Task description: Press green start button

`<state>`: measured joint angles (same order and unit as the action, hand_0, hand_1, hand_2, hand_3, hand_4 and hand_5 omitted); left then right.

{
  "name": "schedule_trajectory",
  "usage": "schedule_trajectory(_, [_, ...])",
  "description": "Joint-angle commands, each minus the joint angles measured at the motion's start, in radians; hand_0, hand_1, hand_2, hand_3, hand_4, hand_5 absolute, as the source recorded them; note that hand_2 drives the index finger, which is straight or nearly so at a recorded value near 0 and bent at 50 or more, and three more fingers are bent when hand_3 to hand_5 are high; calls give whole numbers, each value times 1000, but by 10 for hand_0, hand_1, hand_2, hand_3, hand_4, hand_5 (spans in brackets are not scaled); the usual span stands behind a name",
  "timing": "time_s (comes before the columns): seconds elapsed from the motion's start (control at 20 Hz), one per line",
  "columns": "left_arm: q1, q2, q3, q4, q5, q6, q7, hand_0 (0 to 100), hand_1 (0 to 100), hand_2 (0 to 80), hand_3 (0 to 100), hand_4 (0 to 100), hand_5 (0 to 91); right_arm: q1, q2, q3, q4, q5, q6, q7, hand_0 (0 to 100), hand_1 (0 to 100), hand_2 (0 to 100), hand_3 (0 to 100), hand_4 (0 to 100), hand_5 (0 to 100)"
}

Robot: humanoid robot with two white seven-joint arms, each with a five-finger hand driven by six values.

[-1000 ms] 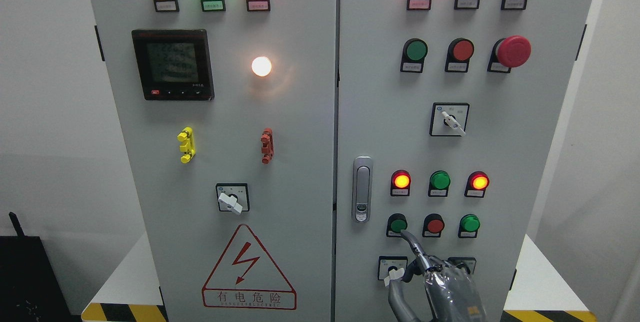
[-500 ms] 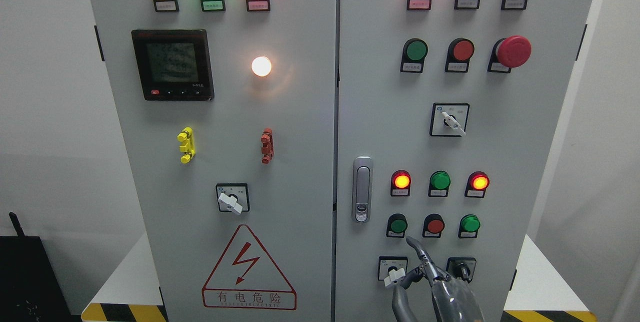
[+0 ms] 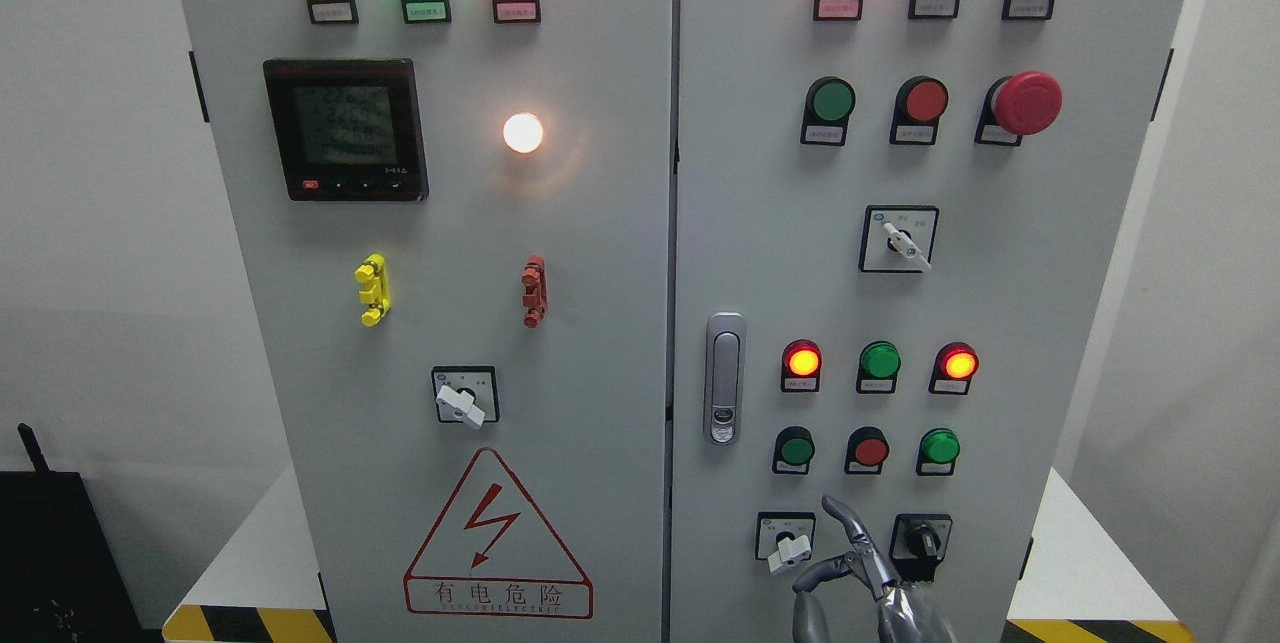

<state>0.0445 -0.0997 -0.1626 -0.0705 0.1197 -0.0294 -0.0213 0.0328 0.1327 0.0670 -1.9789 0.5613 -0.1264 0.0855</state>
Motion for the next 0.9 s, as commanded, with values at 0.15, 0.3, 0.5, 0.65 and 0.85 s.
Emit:
schedule_trajectory(0.15, [0, 0, 0, 0, 0, 0, 0, 120, 556, 0, 0, 0, 0, 67, -1, 10, -78, -184, 20, 0, 748, 301, 0, 335, 309, 134])
schedule_trajectory(0.3, [0, 0, 0, 0, 0, 0, 0, 120, 556, 0, 0, 0, 0, 87, -2, 0, -92, -260, 36, 2, 743, 294, 0, 277, 240, 80])
schedule_trajectory(0.5, [0, 0, 0, 0, 0, 0, 0, 120, 556, 0, 0, 0, 0, 101, -1, -1, -94, -343, 36, 10, 738, 283, 0, 185, 131, 0])
schedule_trajectory(0.65, [0, 0, 0, 0, 0, 0, 0, 120, 556, 0, 0, 0, 0, 113, -1, -3, -95, -405, 36, 25, 731, 266, 0, 102, 33, 0])
schedule_trajectory(0.85, [0, 0, 0, 0, 0, 0, 0, 120, 556, 0, 0, 0, 0, 127, -1, -6, -101, -484, 37, 49, 712, 245, 0, 39, 0, 0])
